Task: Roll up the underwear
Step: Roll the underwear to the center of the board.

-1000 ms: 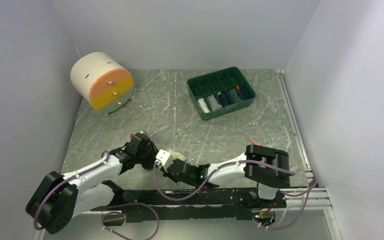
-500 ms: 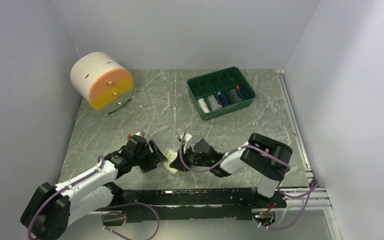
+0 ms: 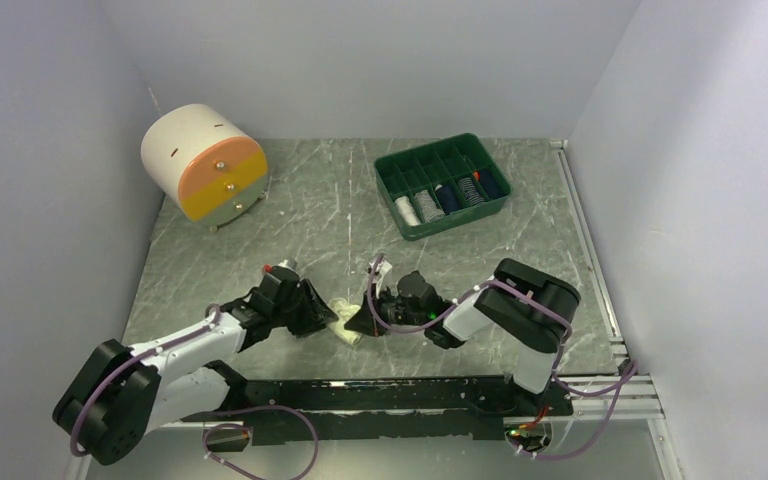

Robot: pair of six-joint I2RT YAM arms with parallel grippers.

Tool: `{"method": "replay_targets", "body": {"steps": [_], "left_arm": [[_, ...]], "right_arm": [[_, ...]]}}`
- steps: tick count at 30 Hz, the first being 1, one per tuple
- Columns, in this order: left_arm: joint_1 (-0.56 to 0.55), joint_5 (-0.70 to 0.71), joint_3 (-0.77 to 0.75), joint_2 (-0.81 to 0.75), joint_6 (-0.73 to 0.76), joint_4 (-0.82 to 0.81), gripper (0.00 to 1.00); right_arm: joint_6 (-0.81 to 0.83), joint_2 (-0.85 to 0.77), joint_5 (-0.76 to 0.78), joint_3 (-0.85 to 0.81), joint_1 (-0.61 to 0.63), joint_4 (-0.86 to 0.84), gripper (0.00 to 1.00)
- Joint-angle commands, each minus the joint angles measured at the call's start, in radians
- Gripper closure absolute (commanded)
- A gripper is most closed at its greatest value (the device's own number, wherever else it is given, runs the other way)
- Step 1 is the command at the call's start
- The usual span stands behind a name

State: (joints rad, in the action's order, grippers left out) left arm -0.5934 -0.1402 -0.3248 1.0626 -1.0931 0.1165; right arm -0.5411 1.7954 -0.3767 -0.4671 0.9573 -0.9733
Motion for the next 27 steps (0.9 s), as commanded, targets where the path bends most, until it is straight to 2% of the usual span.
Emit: {"method": "replay_targets", "body": {"steps": [1,6,9,13,18,24,27], "left_arm": [[-0.004,0.028,-0.003,0.071,0.023,0.013,0.53],[-0.009,0.030,-0.008,0.137,0.020,0.012,0.59],[-0.014,0.034,-0.009,0.157,0.016,0.014,0.59],[-0.018,0.040,-0.014,0.166,0.021,0.021,0.59],[-0.020,0.042,-0.028,0.182,0.026,0.031,0.60],[-0.022,0.046,-0.047,0.177,0.038,0.057,0.60],[-0.022,0.043,-0.045,0.177,0.036,0.055,0.60]], "right_arm": [[0.093,-0.032,0.003,-0.025,-0.005,0.209,0.87],[0.158,-0.129,0.095,-0.089,-0.004,0.383,0.70],[0.212,-0.193,0.143,-0.135,0.006,0.490,0.63],[0.311,-0.276,0.329,-0.186,0.073,0.611,0.55],[0.430,-0.269,0.625,-0.255,0.242,0.734,0.53],[0.493,-0.167,0.810,-0.311,0.364,0.771,0.53],[0.496,-0.119,0.840,-0.333,0.384,0.782,0.57]]}}
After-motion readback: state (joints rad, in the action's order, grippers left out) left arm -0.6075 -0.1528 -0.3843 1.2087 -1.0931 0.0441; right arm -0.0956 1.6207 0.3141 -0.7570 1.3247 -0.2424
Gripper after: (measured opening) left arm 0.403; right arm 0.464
